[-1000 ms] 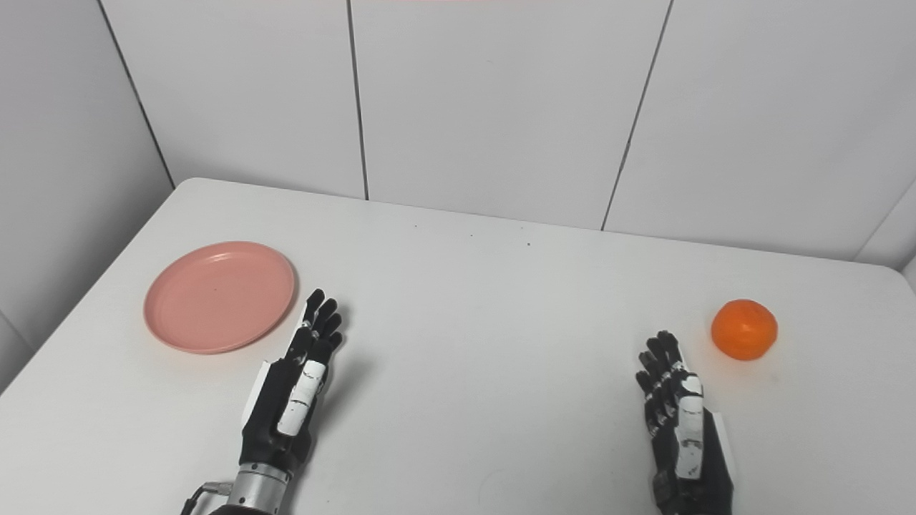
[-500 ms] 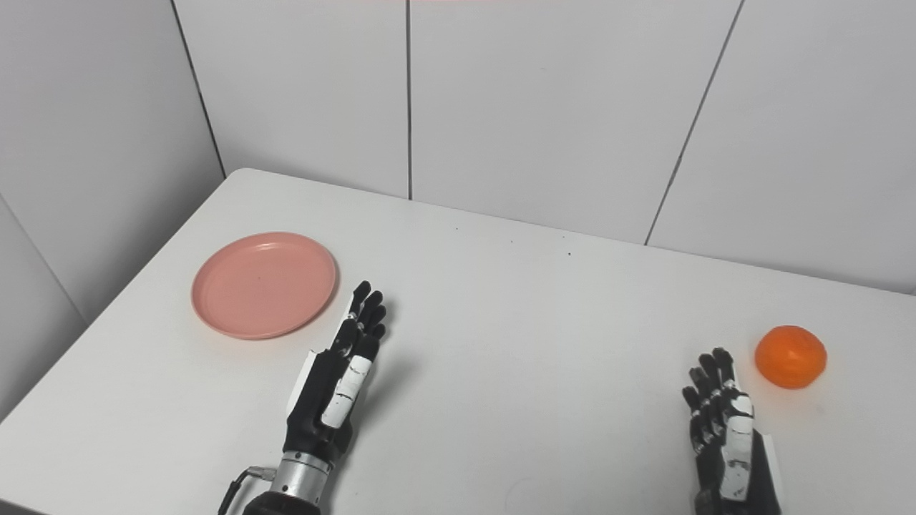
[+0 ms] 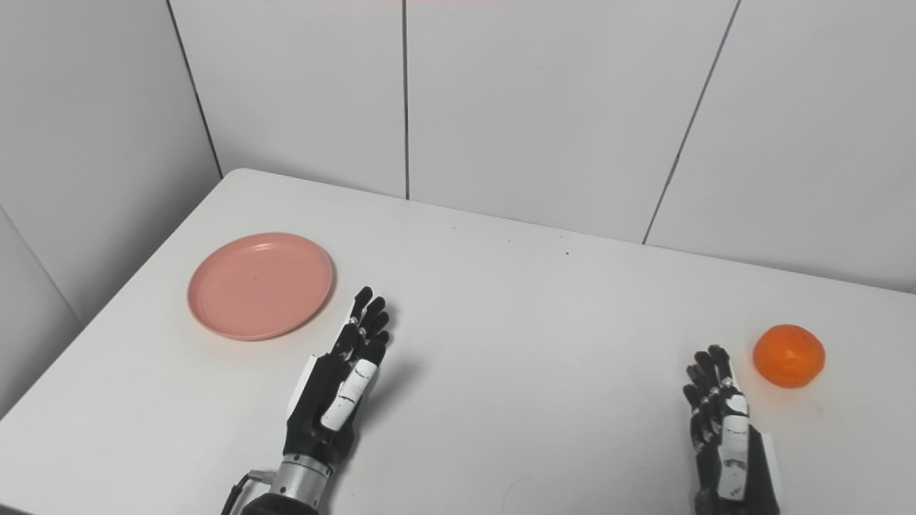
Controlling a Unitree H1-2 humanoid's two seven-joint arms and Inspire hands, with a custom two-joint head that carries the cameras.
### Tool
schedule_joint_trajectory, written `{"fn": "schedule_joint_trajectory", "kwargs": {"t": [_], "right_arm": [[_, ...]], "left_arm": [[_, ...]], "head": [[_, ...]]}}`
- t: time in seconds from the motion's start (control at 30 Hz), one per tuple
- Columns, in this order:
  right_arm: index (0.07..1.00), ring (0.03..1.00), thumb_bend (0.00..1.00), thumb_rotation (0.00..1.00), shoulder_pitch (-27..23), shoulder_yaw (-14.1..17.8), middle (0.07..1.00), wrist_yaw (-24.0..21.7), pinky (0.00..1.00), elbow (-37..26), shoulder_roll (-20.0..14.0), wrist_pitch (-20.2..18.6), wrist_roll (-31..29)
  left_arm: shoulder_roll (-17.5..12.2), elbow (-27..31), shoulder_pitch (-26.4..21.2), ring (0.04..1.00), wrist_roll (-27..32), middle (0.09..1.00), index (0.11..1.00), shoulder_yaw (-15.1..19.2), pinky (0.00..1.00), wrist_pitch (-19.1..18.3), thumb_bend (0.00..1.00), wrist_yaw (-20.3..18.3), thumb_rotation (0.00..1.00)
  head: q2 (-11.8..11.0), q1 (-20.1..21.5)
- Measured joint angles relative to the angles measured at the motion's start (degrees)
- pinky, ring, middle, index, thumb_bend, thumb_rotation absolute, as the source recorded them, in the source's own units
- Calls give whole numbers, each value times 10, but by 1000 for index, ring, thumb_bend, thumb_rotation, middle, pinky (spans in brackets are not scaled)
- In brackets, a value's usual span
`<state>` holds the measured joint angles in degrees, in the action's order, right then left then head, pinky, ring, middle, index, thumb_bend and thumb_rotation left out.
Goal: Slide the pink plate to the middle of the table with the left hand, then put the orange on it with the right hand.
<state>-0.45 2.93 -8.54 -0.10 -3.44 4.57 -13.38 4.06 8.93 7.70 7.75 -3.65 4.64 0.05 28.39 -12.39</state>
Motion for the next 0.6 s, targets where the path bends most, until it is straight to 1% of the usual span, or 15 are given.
{"fn": "schedule_joint_trajectory", "kwargs": {"t": [0.1,0.23,0.3,0.37,0.47,0.57,0.6], "right_arm": [[978,975,784,1000,0,-2,973,0,1000,-3,0,0,0],[978,966,781,1000,0,-6,964,0,1000,-3,1,0,1],[978,965,784,1000,1,-6,962,0,1000,-3,1,0,2],[975,966,788,1000,2,-5,963,0,1000,-4,1,0,2],[974,967,783,1000,4,-3,965,1,1000,-4,0,0,2],[974,965,783,1000,4,-3,963,1,1000,-4,0,0,5],[973,965,781,1000,4,-3,964,1,1000,-4,1,0,6]], "left_arm": [[0,17,5,971,22,963,970,3,1000,-28,840,-5,623],[0,32,0,970,35,944,936,10,1000,-61,885,-8,611],[0,39,-4,969,44,939,928,14,1000,-77,890,-7,613],[1,43,-10,961,46,927,885,15,1000,-89,877,-6,631],[4,57,-20,960,47,922,865,15,1000,-107,875,-3,643],[4,87,-33,954,47,923,871,15,1000,-118,876,-4,656],[3,99,-40,945,48,922,879,16,1000,-122,896,-5,656]], "head": [[-3,0],[-6,5],[-7,6],[-9,7],[-10,8],[-11,10],[-12,11]]}}
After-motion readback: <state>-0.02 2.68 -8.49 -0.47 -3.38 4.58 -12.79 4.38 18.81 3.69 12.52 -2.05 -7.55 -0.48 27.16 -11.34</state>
